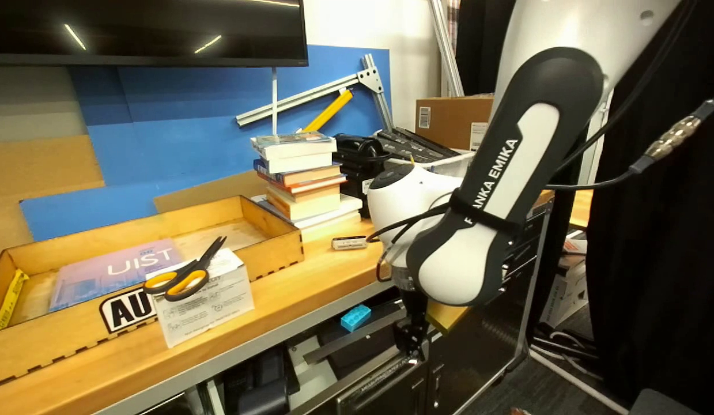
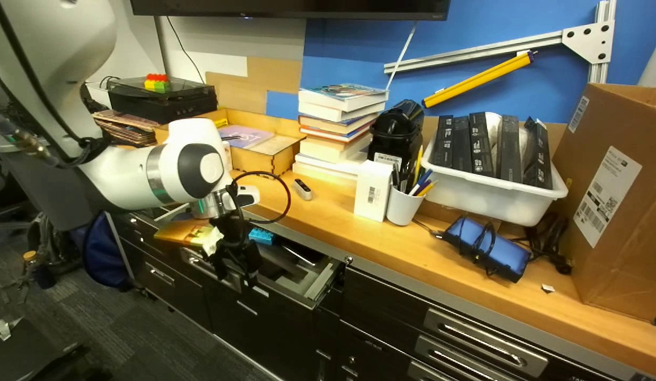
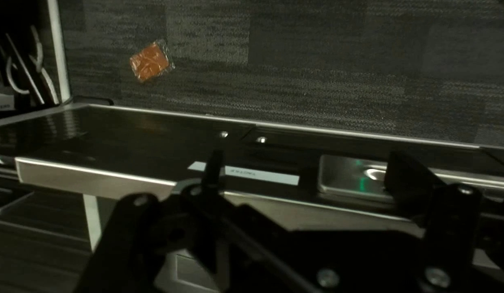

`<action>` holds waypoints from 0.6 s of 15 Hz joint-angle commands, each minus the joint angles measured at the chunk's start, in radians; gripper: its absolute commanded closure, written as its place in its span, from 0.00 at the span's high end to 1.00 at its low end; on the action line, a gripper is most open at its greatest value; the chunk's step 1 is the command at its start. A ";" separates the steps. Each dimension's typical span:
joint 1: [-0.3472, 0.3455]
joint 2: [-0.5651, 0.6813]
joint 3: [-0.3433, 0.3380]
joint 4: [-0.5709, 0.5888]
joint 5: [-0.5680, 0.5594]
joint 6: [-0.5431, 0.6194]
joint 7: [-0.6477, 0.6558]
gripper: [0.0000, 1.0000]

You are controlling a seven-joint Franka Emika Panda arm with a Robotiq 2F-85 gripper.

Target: Put the blue block inside the open drawer

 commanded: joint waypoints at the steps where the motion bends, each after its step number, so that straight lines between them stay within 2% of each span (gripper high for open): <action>1: 0.072 0.132 -0.022 0.201 -0.026 0.004 0.047 1.00; 6: 0.152 0.263 -0.067 0.405 -0.029 0.016 0.099 1.00; 9: 0.188 0.248 -0.095 0.423 -0.024 0.018 0.113 1.00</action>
